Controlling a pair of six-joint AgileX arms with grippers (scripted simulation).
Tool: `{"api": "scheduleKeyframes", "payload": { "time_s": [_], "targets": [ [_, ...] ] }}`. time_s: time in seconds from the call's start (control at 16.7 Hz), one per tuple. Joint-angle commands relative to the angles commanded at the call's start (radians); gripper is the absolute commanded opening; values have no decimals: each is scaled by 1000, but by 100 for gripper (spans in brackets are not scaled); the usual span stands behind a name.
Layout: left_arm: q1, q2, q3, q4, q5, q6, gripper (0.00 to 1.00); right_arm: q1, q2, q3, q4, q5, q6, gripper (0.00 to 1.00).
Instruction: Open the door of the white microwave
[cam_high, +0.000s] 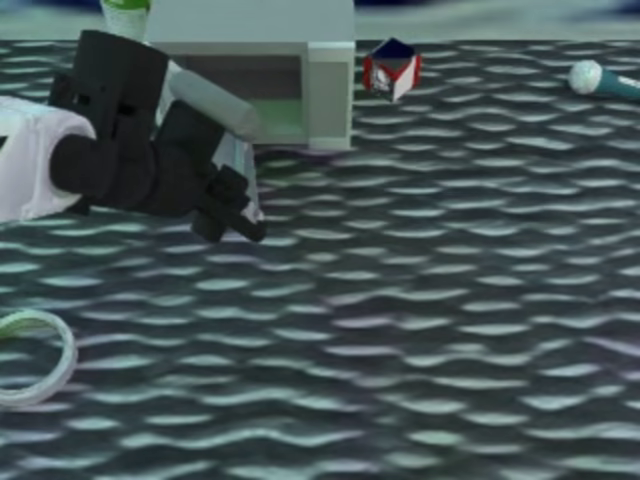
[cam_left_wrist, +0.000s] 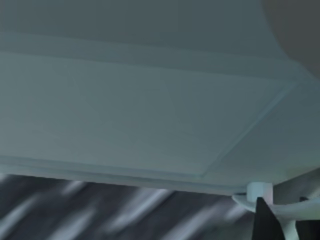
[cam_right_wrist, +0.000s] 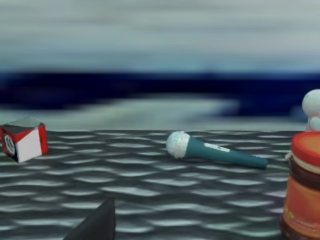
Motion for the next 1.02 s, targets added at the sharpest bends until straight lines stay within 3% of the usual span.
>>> {"api": "scheduleKeyframes", "payload": {
  "time_s": [0.72, 1.02],
  "targets": [
    [0, 0, 0, 0, 0, 0, 0, 0, 0, 0, 0, 0, 0, 100],
    [10, -5, -5, -11, 28, 29, 0, 0, 0, 0, 0, 0, 0, 100]
  ]
}}
